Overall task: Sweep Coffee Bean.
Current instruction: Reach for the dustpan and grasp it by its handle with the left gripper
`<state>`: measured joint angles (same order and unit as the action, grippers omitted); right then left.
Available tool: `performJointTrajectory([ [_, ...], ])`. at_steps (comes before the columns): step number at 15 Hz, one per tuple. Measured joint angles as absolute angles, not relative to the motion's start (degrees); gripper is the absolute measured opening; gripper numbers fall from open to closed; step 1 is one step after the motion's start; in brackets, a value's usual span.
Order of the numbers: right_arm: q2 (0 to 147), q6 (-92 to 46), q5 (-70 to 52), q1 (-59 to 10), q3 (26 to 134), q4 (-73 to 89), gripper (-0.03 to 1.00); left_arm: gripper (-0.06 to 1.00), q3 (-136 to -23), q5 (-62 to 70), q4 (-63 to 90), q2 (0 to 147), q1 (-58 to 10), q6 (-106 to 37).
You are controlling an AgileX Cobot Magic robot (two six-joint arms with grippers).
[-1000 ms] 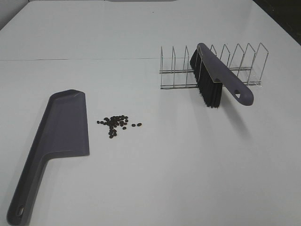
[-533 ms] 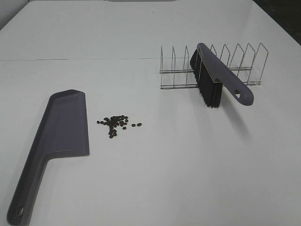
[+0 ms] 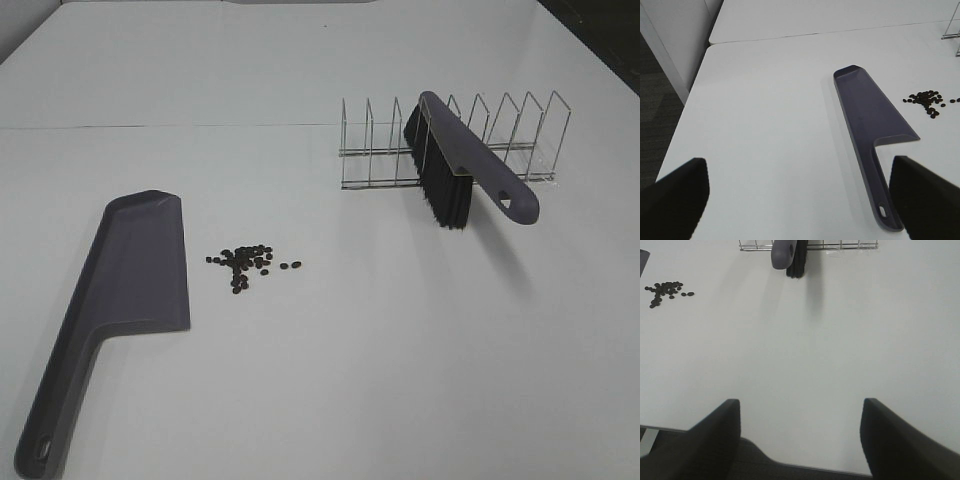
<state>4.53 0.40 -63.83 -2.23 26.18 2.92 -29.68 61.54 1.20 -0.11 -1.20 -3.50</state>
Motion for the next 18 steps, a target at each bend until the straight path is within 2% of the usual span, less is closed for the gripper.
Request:
performJointTrajectory([
  [15,4.53,0.69,-63.83,-2.23,26.18,2.86,0.65,0.89,-29.68,61.54,1.20,-0.11,-1.20,-3.50],
  [17,4.53,0.80,-63.83,-2.23,26.18,2.86,0.68,0.89,-29.68,61.54,1.20,-0.11,-1.20,-3.50],
  [18,4.53,0.86,-63.83,-2.23,26.18,2.86,0.74,0.89,-29.68,61.54,1.20,-0.11,-1.20,-3.50],
])
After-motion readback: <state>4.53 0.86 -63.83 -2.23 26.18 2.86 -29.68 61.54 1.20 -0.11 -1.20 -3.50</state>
